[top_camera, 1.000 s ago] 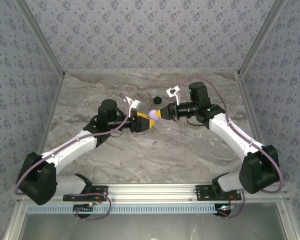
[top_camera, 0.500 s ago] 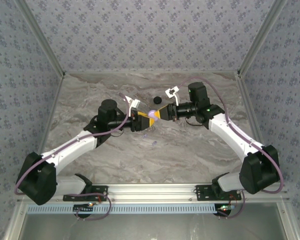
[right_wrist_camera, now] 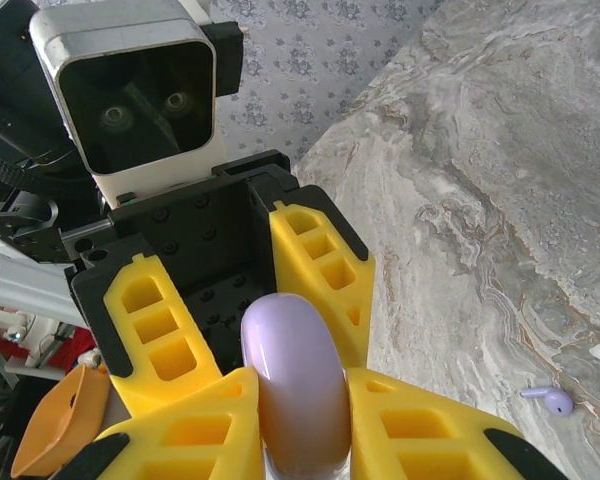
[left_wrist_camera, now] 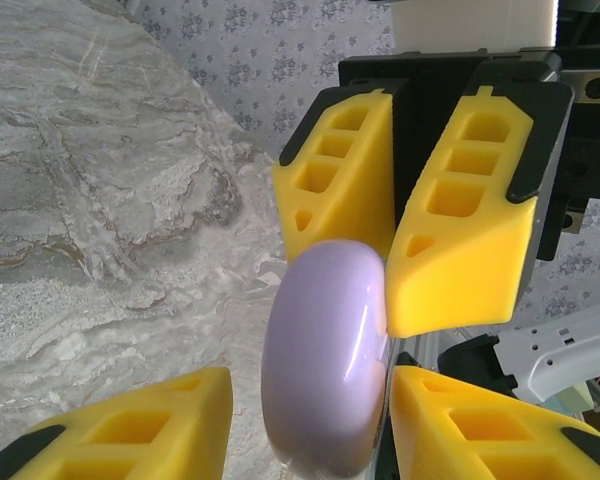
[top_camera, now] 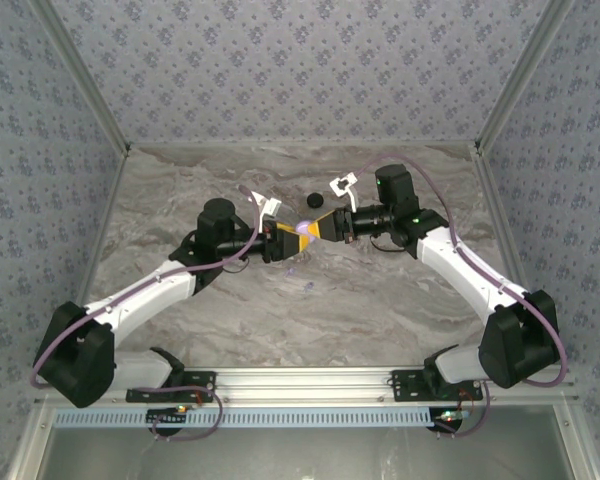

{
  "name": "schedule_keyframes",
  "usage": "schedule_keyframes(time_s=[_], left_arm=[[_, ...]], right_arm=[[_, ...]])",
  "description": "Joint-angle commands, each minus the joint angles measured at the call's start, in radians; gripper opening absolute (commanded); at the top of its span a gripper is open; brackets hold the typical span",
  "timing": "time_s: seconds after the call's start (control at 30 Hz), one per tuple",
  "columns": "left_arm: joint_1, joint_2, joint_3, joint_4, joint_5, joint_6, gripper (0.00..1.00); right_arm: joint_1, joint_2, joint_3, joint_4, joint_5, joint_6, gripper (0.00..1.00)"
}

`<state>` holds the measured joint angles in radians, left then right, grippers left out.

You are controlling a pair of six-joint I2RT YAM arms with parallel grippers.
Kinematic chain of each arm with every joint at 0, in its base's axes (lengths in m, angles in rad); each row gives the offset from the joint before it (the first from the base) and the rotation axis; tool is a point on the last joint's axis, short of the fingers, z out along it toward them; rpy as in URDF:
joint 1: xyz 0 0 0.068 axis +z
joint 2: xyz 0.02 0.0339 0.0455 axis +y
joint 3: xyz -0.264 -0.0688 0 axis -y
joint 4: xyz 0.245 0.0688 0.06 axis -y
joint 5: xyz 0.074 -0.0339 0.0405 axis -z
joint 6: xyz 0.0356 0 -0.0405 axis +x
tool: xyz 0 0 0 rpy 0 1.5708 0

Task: Insert the wireless bluetooth earbuds into the charging case

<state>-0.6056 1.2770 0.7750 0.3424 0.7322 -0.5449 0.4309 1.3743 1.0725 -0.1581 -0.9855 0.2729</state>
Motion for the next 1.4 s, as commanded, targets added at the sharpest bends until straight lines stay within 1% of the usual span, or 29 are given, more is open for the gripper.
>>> schedule_keyframes(time_s=[0.0, 0.1, 0.2, 0.27, 0.3, 0.37, 0.43, 0.53, 0.63, 0.7, 0.8, 1.0, 1.13, 1.37], left_arm=[[-0.012, 0.008, 0.032, 0.037, 0.009, -0.007, 0.41], [-0.014, 0.009, 0.032, 0.038, 0.009, -0.007, 0.31], [-0.013, 0.008, 0.033, 0.031, 0.005, -0.004, 0.27], [-0.013, 0.006, 0.033, 0.019, -0.005, 0.006, 0.27], [-0.014, 0.005, 0.038, 0.002, -0.018, 0.016, 0.25], [-0.014, 0.002, 0.051, -0.046, -0.052, 0.042, 0.22], [-0.014, 0.002, 0.064, -0.070, -0.062, 0.071, 0.22], [-0.014, 0.005, 0.065, -0.071, -0.081, 0.109, 0.22], [-0.014, 0.010, 0.053, -0.034, -0.101, 0.148, 0.22], [-0.013, 0.014, 0.025, 0.035, -0.093, 0.192, 0.23], [-0.015, 0.017, -0.018, 0.125, -0.062, 0.267, 0.24], [-0.017, 0.027, -0.076, 0.252, -0.037, 0.355, 0.22], [-0.016, 0.034, -0.076, 0.247, -0.022, 0.387, 0.21], [-0.022, 0.039, -0.082, 0.255, 0.002, 0.401, 0.20]], right_arm=[[0.009, -0.021, 0.034, 0.001, -0.030, -0.006, 0.23], [0.010, -0.021, 0.032, -0.004, -0.030, -0.011, 0.23], [0.011, -0.023, 0.034, -0.019, -0.018, -0.019, 0.25], [0.011, -0.028, 0.038, -0.045, 0.013, -0.028, 0.30], [0.011, -0.034, 0.039, -0.059, 0.044, -0.032, 0.34], [0.011, -0.051, 0.038, -0.087, 0.101, -0.040, 0.39], [0.010, -0.068, 0.037, -0.115, 0.154, -0.052, 0.43], [0.010, -0.089, 0.038, -0.161, 0.200, -0.070, 0.47], [0.010, -0.105, 0.038, -0.194, 0.225, -0.086, 0.49], [0.010, -0.114, 0.040, -0.219, 0.237, -0.100, 0.49], [0.013, -0.123, 0.037, -0.239, 0.239, -0.113, 0.50], [0.025, -0.127, 0.035, -0.262, 0.238, -0.129, 0.50], [0.037, -0.126, 0.038, -0.266, 0.235, -0.138, 0.52], [0.045, -0.115, 0.043, -0.269, 0.238, -0.144, 0.53]])
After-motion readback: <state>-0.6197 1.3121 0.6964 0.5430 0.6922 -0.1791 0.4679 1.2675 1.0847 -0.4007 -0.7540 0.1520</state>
